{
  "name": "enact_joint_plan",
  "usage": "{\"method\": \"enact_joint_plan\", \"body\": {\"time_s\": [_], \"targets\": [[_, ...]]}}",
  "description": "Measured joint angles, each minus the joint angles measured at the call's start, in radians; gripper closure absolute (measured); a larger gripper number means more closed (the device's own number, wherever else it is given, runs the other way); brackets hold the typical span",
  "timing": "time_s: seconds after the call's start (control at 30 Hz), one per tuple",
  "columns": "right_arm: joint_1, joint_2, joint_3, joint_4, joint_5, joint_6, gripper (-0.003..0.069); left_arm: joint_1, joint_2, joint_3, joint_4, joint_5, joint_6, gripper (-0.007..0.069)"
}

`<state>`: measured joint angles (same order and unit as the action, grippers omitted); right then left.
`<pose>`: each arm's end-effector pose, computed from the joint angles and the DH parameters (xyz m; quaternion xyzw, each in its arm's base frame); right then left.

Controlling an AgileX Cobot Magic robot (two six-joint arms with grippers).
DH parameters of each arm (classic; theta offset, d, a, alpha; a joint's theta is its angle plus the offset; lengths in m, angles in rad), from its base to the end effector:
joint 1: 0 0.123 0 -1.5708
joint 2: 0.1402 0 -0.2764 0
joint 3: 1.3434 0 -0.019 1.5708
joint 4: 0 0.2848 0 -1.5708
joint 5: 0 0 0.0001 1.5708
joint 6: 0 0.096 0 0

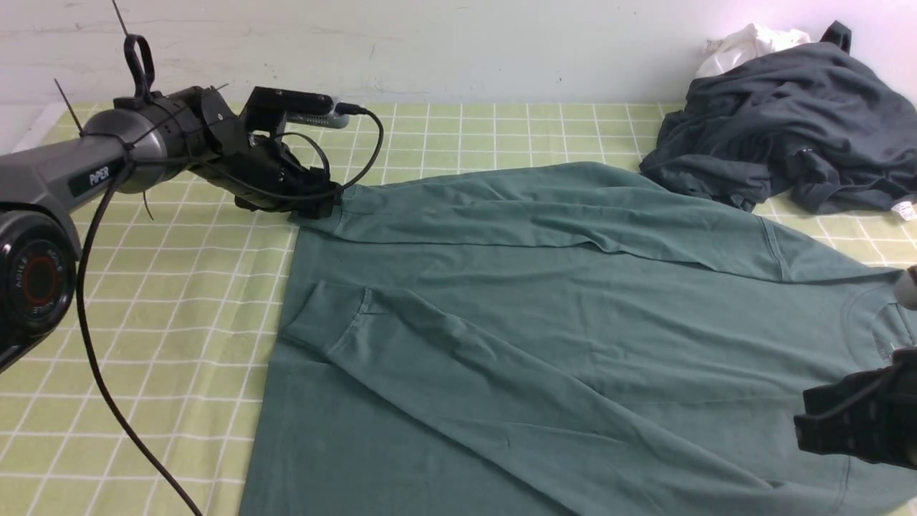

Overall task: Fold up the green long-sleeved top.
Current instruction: Use the left arm to clamp the cuff farthest from it, then use the left arm to drag and drop the cuff onto the cuff closest to the left arm

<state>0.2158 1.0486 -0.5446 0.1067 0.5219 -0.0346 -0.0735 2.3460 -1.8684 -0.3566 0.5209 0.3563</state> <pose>0.2156 0.0525 0.2043 -0.0831 0.9461 0.0675 0.3055 0.5469 -0.0570 0.1275 0.0843 0.9347 -0.0871 0.3343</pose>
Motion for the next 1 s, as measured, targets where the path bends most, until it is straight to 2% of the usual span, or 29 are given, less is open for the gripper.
{"method": "enact_joint_plan", "body": {"time_s": [0.03,0.1,0.3,0.4,0.5,0.6,0.83,1.0], "targets": [[0.000,0.000,0.000,0.000,0.000,-0.001,0.0673,0.000,0.002,0.000,0.000,0.000,-0.003,0.0182],[0.000,0.000,0.000,0.000,0.000,-0.006,0.0673,0.000,0.012,-0.011,0.008,0.001,-0.041,0.0236],[0.000,0.000,0.000,0.001,0.000,-0.006,0.0673,0.000,0.005,-0.028,0.013,0.046,-0.067,0.0519],[0.000,0.000,0.000,0.012,0.000,-0.006,0.0673,0.000,-0.015,-0.029,0.015,0.074,-0.069,0.0603],[0.000,0.000,0.000,0.019,0.000,-0.007,0.0673,0.000,-0.043,-0.029,0.015,0.093,-0.071,0.0608],[0.000,0.000,0.000,0.023,0.000,-0.007,0.0673,0.000,-0.086,-0.030,0.014,0.182,-0.085,0.0608],[0.000,0.000,0.000,0.023,0.000,-0.007,0.0673,0.000,-0.192,-0.035,0.064,0.633,-0.134,0.0608],[0.002,0.000,0.000,0.026,0.002,-0.007,0.0673,-0.002,-0.288,0.087,0.121,0.683,-0.140,0.0608]]}}
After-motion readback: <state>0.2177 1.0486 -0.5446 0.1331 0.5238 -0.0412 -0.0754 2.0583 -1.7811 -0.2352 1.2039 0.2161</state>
